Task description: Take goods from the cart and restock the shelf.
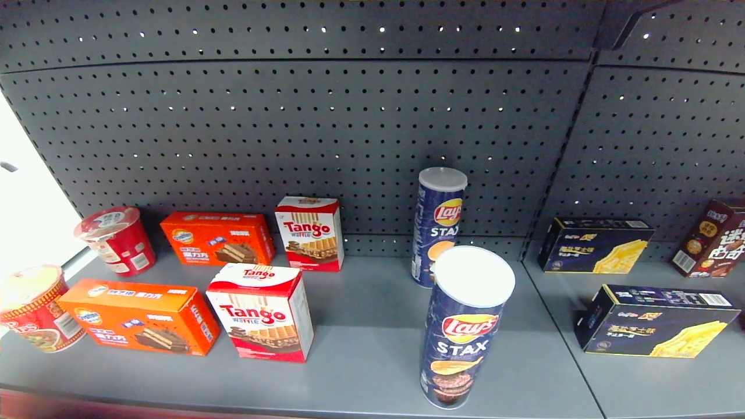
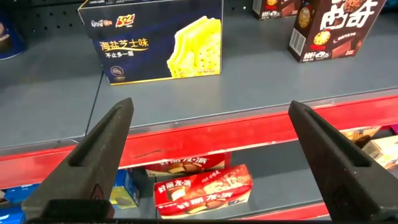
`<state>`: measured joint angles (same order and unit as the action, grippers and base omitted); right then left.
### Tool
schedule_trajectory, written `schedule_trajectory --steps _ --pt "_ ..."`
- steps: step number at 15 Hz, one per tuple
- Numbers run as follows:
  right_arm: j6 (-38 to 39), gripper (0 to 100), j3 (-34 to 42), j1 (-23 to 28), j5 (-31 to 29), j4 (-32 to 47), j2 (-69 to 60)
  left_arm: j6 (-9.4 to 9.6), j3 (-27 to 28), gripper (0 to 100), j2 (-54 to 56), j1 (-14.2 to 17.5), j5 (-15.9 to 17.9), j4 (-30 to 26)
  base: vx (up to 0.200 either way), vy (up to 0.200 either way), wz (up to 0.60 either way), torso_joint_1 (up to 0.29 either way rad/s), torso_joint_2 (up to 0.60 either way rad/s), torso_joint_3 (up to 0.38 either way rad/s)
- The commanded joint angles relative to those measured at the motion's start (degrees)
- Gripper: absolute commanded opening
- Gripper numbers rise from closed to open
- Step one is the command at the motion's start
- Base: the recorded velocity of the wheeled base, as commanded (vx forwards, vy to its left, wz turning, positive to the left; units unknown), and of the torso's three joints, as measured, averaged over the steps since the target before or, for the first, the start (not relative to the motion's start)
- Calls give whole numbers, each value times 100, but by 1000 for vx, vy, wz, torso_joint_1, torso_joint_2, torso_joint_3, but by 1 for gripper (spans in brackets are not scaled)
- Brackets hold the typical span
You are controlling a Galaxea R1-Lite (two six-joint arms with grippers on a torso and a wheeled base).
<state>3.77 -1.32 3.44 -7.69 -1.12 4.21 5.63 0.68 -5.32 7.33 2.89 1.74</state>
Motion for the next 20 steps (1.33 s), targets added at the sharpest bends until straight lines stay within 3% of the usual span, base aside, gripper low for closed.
schedule_trajectory --steps 1,3,11,14,17,20 --pt "-8 100 0 -1 13 15 28 -1 2 100 -22 6 1 1 0 0 0 0 0 0" --pt "1 100 0 -1 5 15 28 8 2 100 -22 -3 1 1 0 0 -600 2 5 2" --pt "-8 100 0 -1 13 15 28 43 2 100 -22 6 1 10 0 0 0 0 0 0" --pt "-8 100 0 -1 13 -2 28 61 -7 100 -13 6 -87 10 0 -200 0 2 1 5" --pt "1 100 0 -1 5 -2 28 -45 2 100 -22 6 -96 10 0 0 0 0 0 0" --pt "-8 100 0 -1 13 15 28 -343 2 100 -13 6 -96 19 0 0 0 0 0 0"
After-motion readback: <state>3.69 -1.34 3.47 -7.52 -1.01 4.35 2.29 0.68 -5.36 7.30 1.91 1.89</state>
